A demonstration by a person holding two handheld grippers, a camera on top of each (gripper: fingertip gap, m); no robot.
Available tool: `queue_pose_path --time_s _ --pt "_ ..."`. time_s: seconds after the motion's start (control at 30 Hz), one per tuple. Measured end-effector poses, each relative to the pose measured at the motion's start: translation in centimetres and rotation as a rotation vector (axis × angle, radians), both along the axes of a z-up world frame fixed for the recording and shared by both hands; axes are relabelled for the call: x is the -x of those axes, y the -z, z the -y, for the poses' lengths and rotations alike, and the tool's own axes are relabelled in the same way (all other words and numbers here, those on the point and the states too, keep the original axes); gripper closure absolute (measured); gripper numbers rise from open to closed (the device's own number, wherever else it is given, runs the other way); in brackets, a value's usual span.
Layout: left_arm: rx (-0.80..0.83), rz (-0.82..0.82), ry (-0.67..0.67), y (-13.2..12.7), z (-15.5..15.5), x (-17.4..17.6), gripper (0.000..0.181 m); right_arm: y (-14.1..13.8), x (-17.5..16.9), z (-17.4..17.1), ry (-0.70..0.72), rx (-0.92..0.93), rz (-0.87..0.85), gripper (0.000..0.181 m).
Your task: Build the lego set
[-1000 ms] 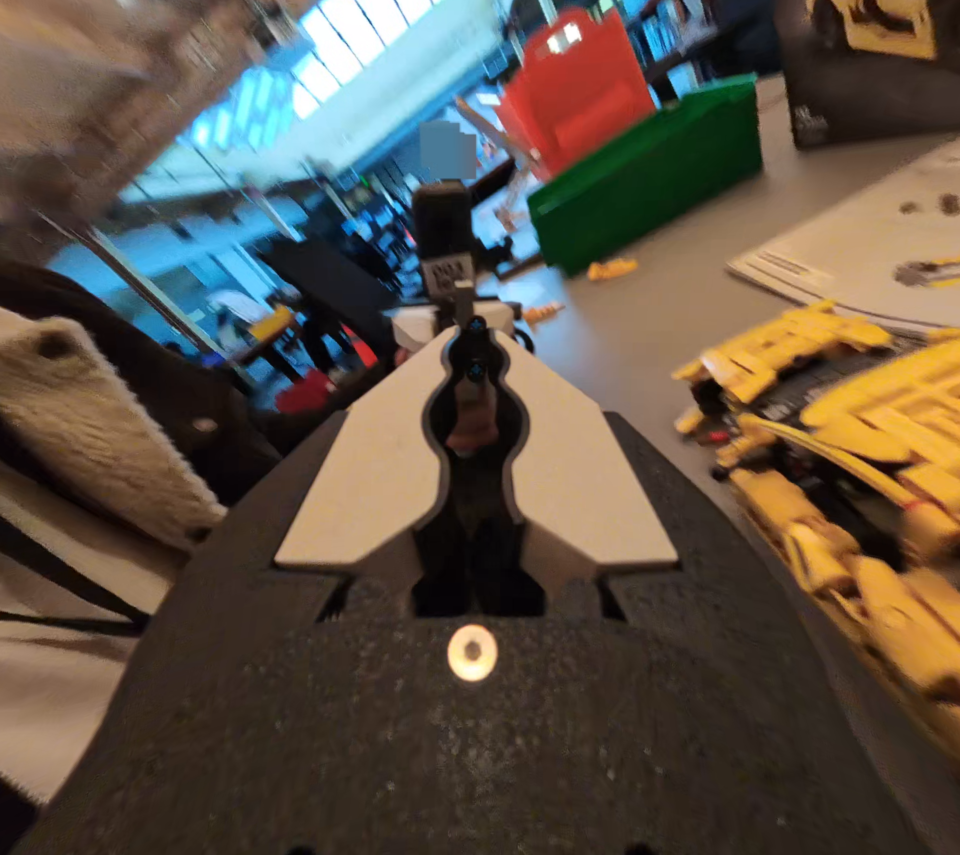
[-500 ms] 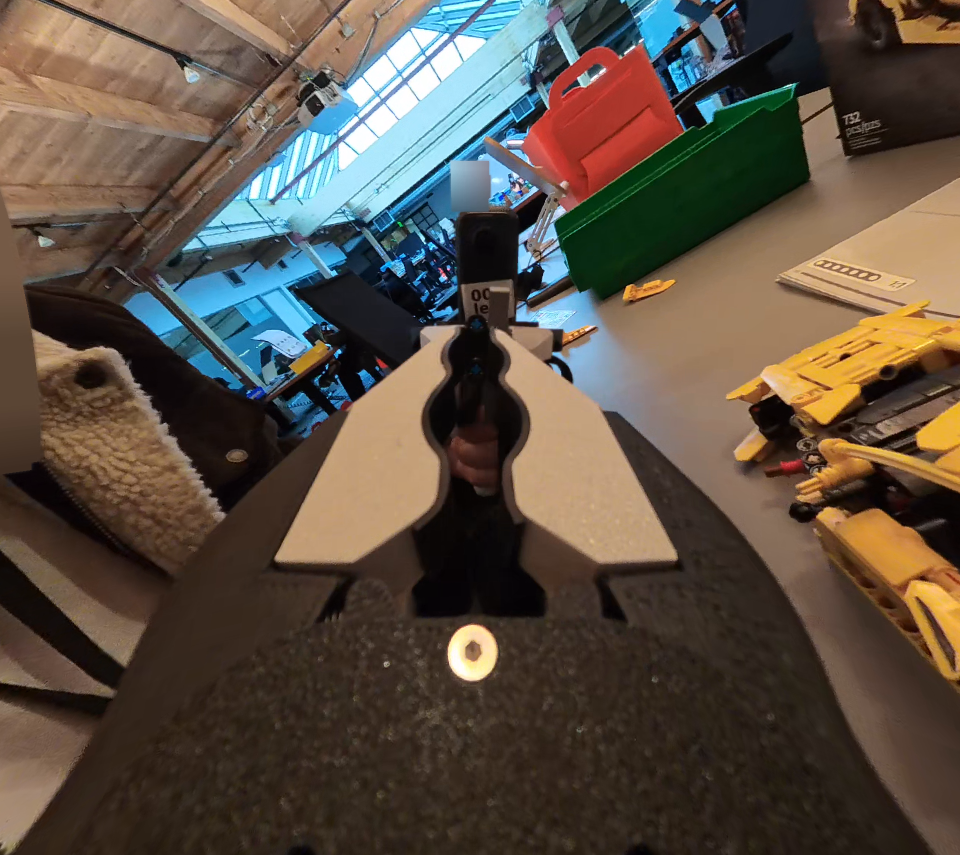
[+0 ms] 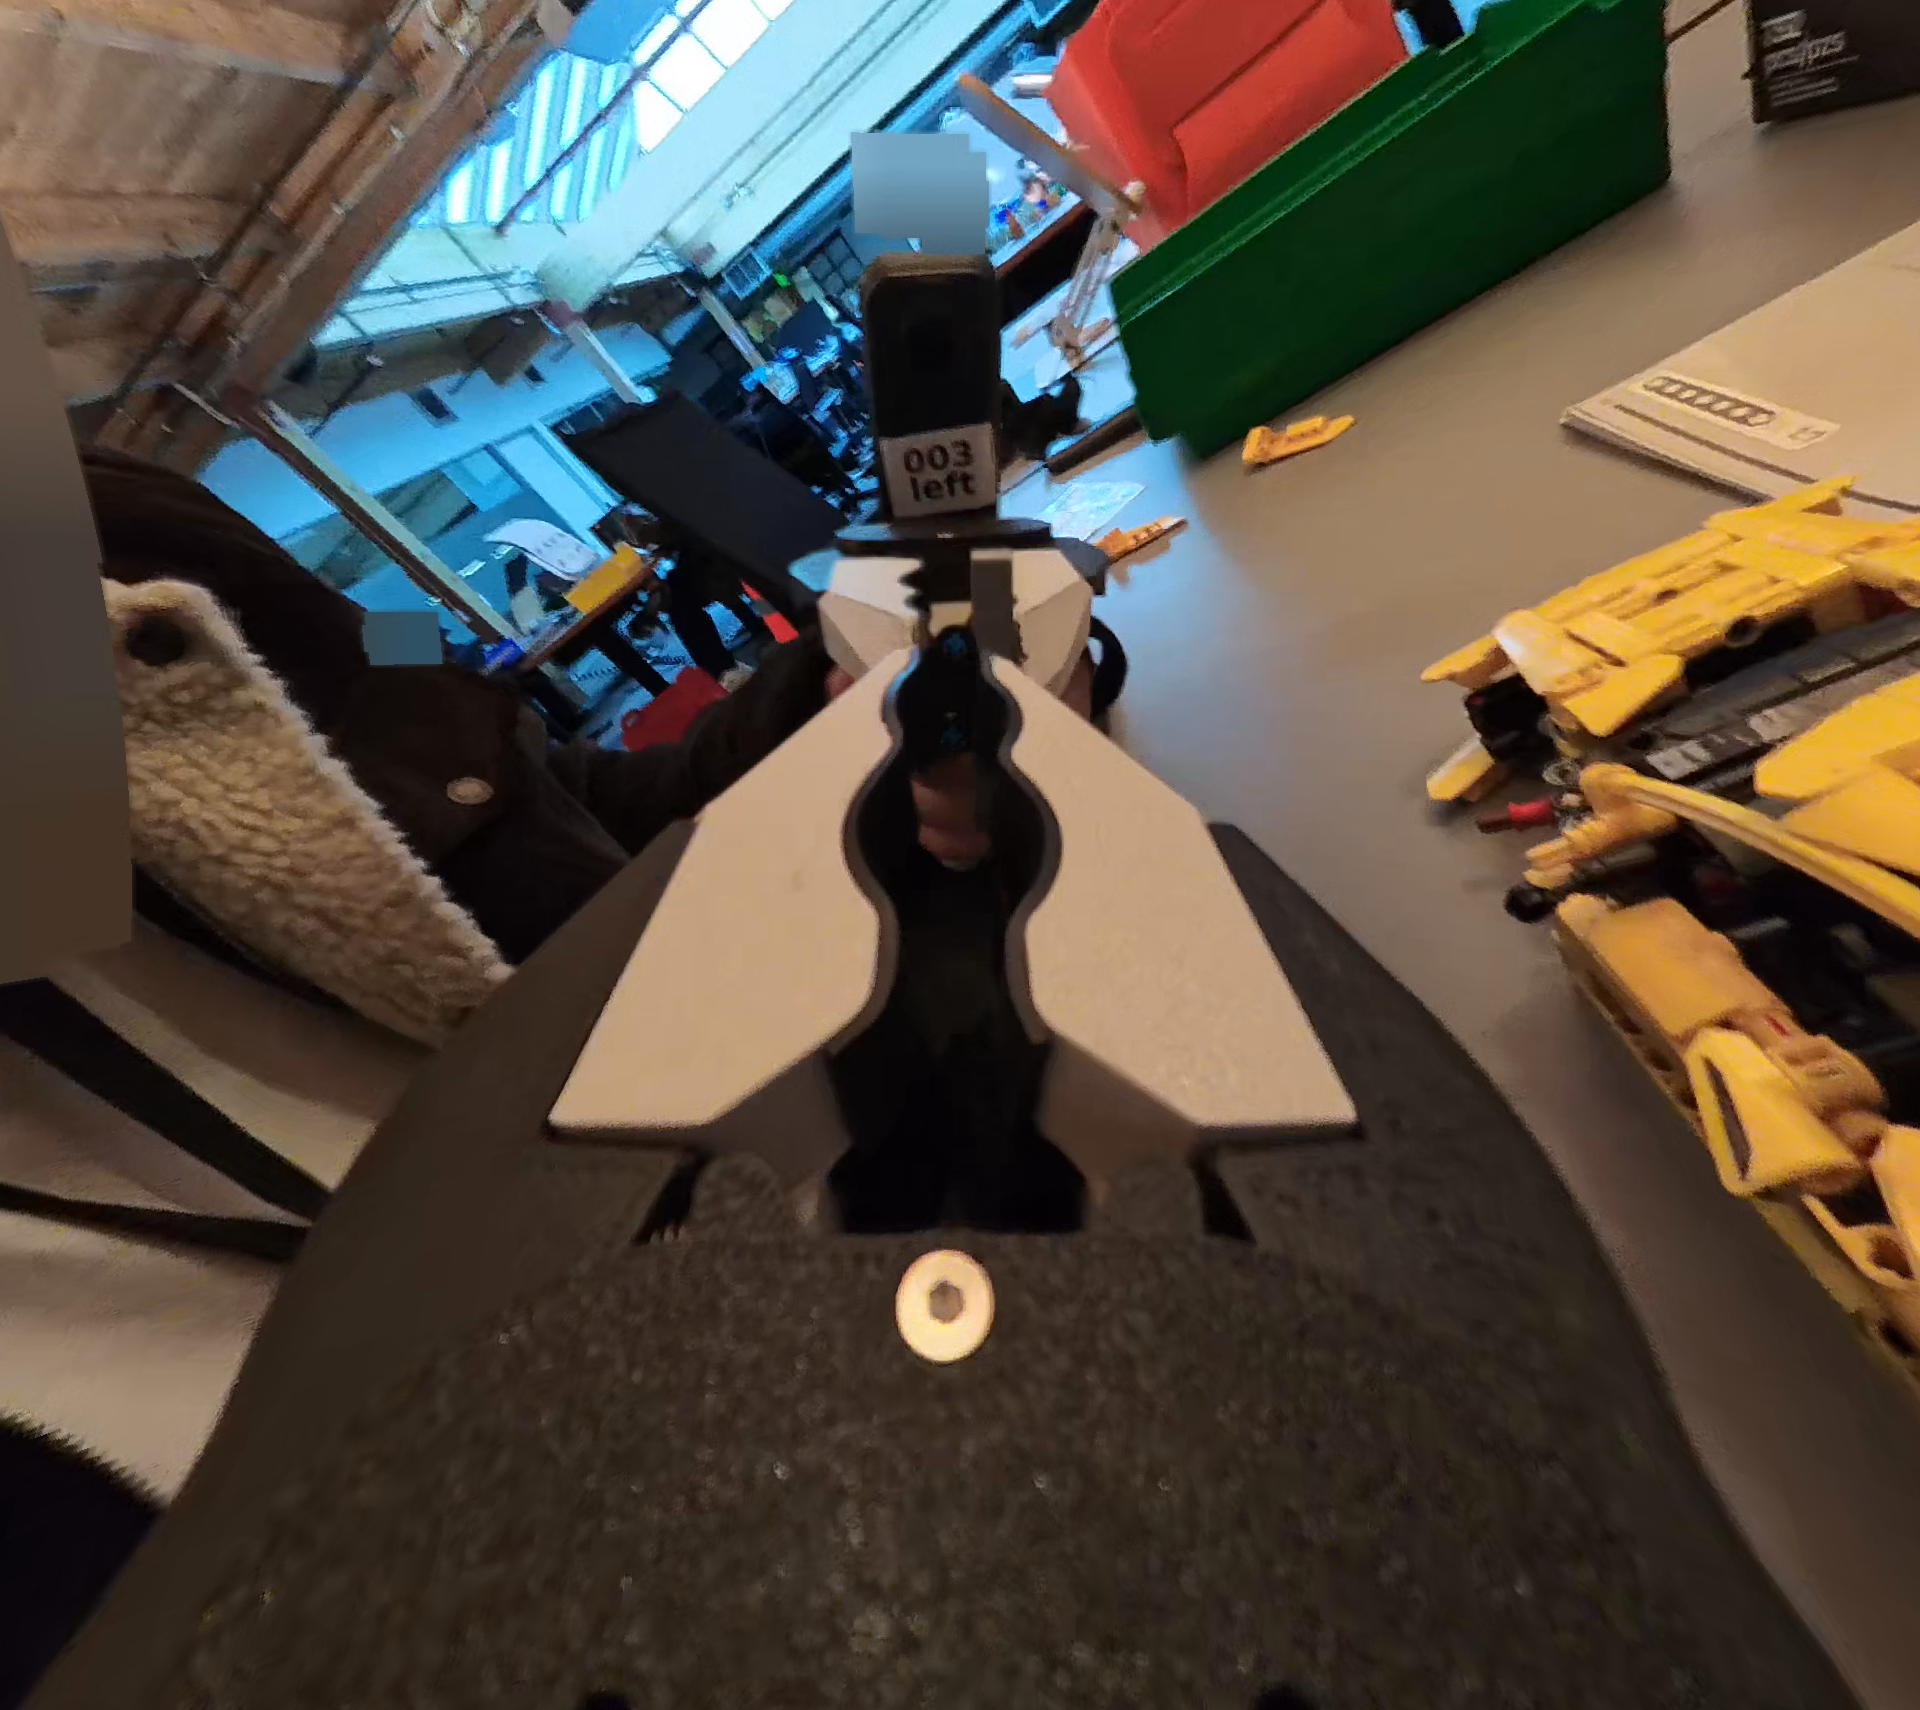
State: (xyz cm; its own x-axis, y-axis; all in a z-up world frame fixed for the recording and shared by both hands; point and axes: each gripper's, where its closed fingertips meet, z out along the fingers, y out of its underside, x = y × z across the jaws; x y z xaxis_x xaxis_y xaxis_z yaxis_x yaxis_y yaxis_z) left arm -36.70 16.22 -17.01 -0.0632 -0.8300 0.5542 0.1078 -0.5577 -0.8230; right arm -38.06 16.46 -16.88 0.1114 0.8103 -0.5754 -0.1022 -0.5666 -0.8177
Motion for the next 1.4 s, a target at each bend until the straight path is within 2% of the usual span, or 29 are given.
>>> queue_pose_path --time_s 0.13,0.33,0.43,0.77,1.17,1.27,1.33,1.4 --pt "0.022 0.000 -0.025 0.1 -0.6 0.1 0.167 0.1 0.2 -0.7 0.031 0.019 -0.017 0.174" --pt "0.037 0.056 -0.018 -0.6 -0.7 0.5 0.166 -0.7 0.3 -0.6 -0.009 0.071 -0.107 0.172" --pt "0.063 0.094 -0.025 -1.0 -1.1 1.0 0.166 -1.2 -0.2 -0.9 0.000 0.086 -0.153 0.158" --pt "0.076 0.107 -0.016 -1.1 -1.0 1.0 0.166 -0.4 0.4 -0.3 0.002 0.008 -0.060 0.175" --pt "0.127 0.197 -0.056 -1.8 -1.9 1.2 0.165 -1.1 0.6 -1.1 0.020 0.090 -0.164 0.176" --pt "0.153 0.165 -0.078 -1.3 -2.4 1.1 0.166 -0.5 0.5 -1.7 0.097 0.016 -0.075 0.175" --pt "0.173 0.159 -0.115 -1.0 -3.1 1.2 0.166 -0.1 0.2 -2.6 0.219 -0.128 0.062 0.174" --pt "0.220 0.180 -0.186 -0.8 -4.4 1.8 0.166 -0.2 -0.4 -3.3 0.375 -0.325 0.216 0.154"
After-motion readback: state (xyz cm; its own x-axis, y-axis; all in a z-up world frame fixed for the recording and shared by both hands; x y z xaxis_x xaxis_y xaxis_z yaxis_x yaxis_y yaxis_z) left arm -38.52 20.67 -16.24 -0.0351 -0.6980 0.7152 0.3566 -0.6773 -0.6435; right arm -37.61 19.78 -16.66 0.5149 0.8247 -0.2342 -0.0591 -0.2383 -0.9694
